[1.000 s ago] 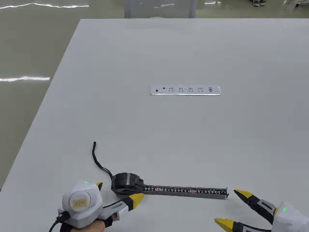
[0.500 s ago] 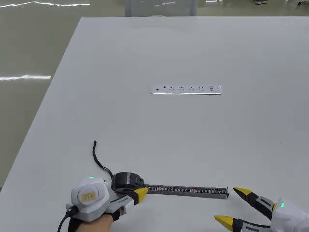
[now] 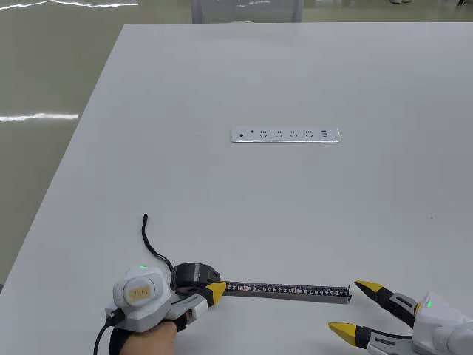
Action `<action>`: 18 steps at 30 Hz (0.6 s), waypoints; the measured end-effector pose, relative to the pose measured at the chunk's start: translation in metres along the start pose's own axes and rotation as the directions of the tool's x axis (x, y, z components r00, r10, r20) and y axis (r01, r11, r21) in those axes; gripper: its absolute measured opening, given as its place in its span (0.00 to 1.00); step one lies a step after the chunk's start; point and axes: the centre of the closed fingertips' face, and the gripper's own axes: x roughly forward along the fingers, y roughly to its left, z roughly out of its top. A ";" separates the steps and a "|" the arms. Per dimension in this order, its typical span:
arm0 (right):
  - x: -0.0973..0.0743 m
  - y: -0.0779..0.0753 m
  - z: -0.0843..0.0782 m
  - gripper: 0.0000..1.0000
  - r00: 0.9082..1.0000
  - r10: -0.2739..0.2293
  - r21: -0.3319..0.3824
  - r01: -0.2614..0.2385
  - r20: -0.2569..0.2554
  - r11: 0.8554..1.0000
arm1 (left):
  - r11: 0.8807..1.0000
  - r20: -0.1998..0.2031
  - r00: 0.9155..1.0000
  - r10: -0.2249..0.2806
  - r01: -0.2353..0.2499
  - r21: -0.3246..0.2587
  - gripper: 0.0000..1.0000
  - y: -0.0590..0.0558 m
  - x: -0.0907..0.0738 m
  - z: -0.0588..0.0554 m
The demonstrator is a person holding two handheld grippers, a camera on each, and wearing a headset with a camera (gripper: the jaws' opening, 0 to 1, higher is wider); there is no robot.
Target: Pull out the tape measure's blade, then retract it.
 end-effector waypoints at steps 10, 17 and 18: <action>0.003 -0.004 -0.002 0.62 1.000 0.007 -0.001 -0.007 -0.007 1.000 | 1.000 -0.006 1.000 0.017 -0.017 -0.012 0.80 0.002 0.006 0.000; 0.006 -0.004 -0.003 0.61 1.000 0.019 -0.007 -0.019 -0.011 1.000 | 1.000 -0.016 1.000 0.021 -0.021 -0.016 0.78 0.002 0.009 0.001; 0.007 -0.004 -0.003 0.61 1.000 0.022 -0.009 -0.022 -0.011 1.000 | 0.999 -0.017 1.000 0.022 -0.022 -0.024 0.77 0.002 0.009 0.001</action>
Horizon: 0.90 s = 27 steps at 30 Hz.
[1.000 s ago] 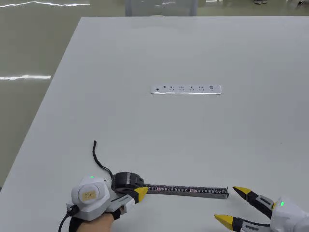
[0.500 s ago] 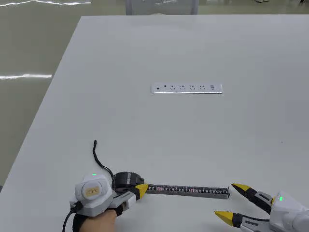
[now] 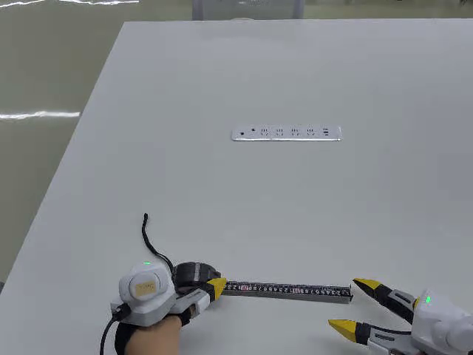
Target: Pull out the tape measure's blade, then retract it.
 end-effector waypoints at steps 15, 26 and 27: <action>0.006 -0.003 0.001 0.57 1.000 0.026 -0.022 -0.026 -0.011 0.999 | 1.000 -0.018 1.000 0.016 -0.016 -0.001 0.73 -0.001 0.007 -0.001; 0.005 -0.006 -0.001 0.57 1.000 0.026 -0.015 -0.026 -0.009 1.000 | 1.000 -0.035 0.999 0.025 -0.025 -0.009 0.71 -0.003 0.011 -0.003; 0.005 -0.006 -0.001 0.56 1.000 0.026 -0.014 -0.026 -0.008 1.000 | 1.000 -0.037 0.999 0.026 -0.027 -0.009 0.71 -0.003 0.011 -0.003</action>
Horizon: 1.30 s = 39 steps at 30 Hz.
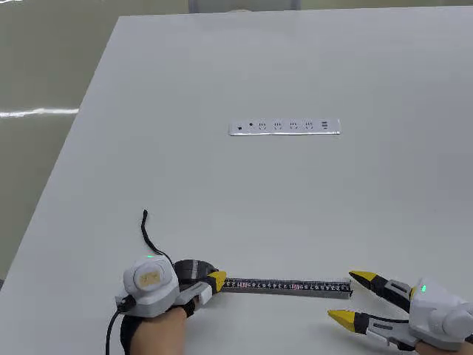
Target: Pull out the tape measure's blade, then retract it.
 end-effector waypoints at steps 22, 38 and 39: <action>0.000 0.000 0.002 0.48 1.000 0.013 -0.031 -0.013 0.004 0.999 | 1.000 -0.002 1.000 0.009 -0.009 0.016 0.66 -0.003 -0.001 0.001; -0.003 -0.020 0.002 0.41 1.000 0.018 0.049 -0.017 -0.006 0.999 | 1.000 0.000 1.000 0.008 -0.008 0.016 0.66 -0.004 -0.002 0.001; -0.003 -0.021 0.002 0.41 1.000 0.022 0.056 -0.021 -0.010 0.998 | 1.000 0.001 1.000 0.008 -0.008 0.016 0.66 -0.004 -0.001 0.001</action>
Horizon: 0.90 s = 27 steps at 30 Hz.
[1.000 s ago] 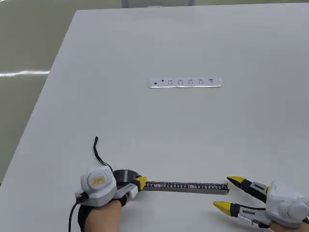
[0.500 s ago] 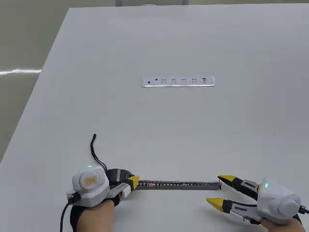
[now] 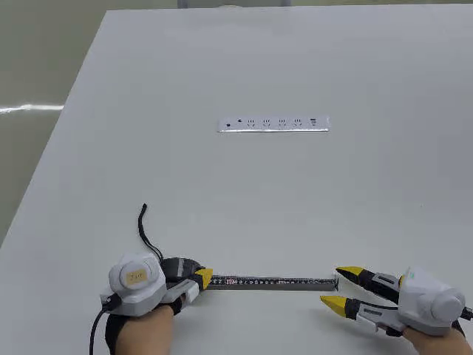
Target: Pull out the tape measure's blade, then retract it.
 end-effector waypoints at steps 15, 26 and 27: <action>0.007 0.000 -0.010 0.31 0.996 0.075 0.060 -0.073 -0.042 0.996 | 1.000 0.001 1.000 0.001 -0.001 0.000 0.66 0.000 0.000 0.000; 0.007 -0.002 -0.013 0.21 0.995 0.090 0.080 -0.086 -0.045 0.993 | 1.000 0.003 1.000 0.000 0.000 0.001 0.66 0.000 0.001 0.000; 0.007 -0.003 -0.013 0.21 0.995 0.090 0.080 -0.087 -0.044 0.993 | 1.000 0.003 1.000 -0.001 0.001 0.001 0.66 0.000 0.001 0.000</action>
